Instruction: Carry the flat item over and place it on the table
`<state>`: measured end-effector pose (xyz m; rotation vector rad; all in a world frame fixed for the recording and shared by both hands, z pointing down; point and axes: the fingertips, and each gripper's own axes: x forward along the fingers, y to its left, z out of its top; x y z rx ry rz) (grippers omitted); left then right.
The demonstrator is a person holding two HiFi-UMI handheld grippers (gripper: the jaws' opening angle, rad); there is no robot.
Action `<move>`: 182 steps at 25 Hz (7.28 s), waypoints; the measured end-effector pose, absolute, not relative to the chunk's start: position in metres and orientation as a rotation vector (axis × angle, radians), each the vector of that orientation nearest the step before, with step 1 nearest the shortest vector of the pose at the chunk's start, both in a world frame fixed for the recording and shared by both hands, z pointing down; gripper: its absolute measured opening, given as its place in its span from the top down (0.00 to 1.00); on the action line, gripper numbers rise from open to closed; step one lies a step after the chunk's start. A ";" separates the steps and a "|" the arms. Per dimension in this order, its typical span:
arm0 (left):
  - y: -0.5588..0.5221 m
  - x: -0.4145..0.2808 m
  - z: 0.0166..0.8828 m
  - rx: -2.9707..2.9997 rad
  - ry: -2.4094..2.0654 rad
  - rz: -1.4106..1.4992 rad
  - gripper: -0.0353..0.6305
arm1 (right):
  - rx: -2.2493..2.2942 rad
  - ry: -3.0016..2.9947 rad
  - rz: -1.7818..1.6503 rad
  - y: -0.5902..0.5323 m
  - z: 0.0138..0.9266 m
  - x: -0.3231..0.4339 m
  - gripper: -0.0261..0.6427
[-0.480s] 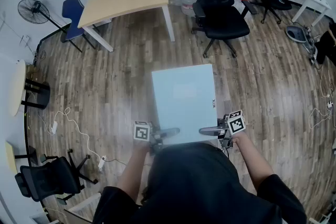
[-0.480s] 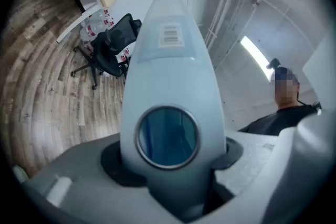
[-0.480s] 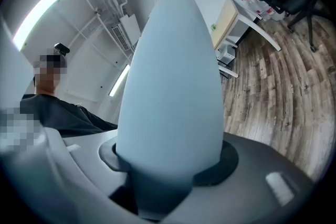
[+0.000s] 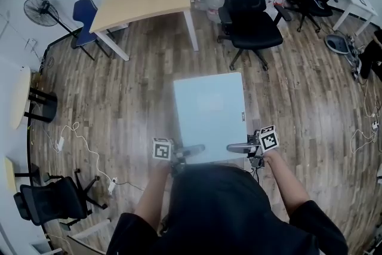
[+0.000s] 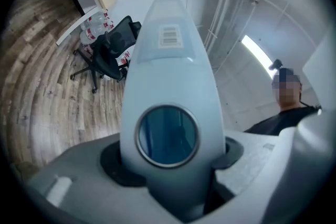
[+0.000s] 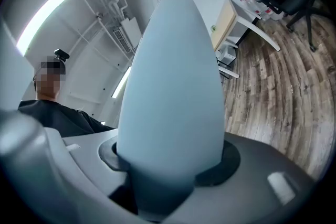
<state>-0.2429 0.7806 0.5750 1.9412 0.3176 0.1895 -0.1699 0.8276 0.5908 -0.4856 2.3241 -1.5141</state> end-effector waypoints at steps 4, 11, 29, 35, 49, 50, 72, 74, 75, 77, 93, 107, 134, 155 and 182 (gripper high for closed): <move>0.779 -0.240 0.575 1.955 0.272 0.149 0.49 | -0.462 2.341 -1.520 0.823 0.589 -0.164 0.54; 0.757 -0.230 0.583 1.938 0.261 0.165 0.49 | -0.475 2.295 -1.541 0.800 0.599 -0.155 0.54; 0.553 -0.185 0.610 1.882 0.308 0.175 0.48 | -0.613 2.220 -1.566 0.600 0.619 -0.107 0.53; 0.439 -0.176 0.586 1.882 0.346 0.176 0.48 | -0.634 2.229 -1.541 0.489 0.599 -0.100 0.53; 0.228 -0.196 0.578 1.862 0.357 0.216 0.47 | -0.677 2.177 -1.563 0.281 0.582 -0.121 0.54; 0.217 -0.195 0.577 1.862 0.365 0.213 0.47 | -0.682 2.176 -1.562 0.269 0.582 -0.120 0.54; 0.040 -0.100 0.604 1.878 0.246 0.168 0.46 | -0.632 2.190 -1.595 0.091 0.606 -0.024 0.54; 0.005 -0.077 0.610 1.868 0.231 0.167 0.46 | -0.626 2.182 -1.607 0.056 0.611 0.000 0.53; -0.013 -0.065 0.614 1.864 0.224 0.172 0.46 | -0.623 2.172 -1.612 0.038 0.615 0.014 0.53; -0.047 -0.038 0.618 1.852 0.210 0.186 0.46 | -0.617 2.150 -1.625 0.005 0.621 0.041 0.53; -0.260 0.081 0.651 1.842 0.014 0.235 0.42 | -0.517 2.098 -1.711 -0.206 0.653 0.162 0.53; -0.407 0.086 0.690 1.833 -0.134 0.230 0.38 | -0.485 2.166 -1.775 -0.360 0.682 0.173 0.53; -0.566 0.062 0.789 1.666 -0.313 0.432 0.29 | -0.846 1.989 -2.165 -0.514 0.791 0.160 0.40; -0.570 0.055 0.794 1.748 -0.571 0.601 0.26 | -1.240 2.117 -2.135 -0.492 0.782 0.190 0.18; -0.478 0.046 0.575 2.060 -0.623 0.041 0.68 | -1.571 2.159 -1.240 -0.392 0.562 0.239 0.62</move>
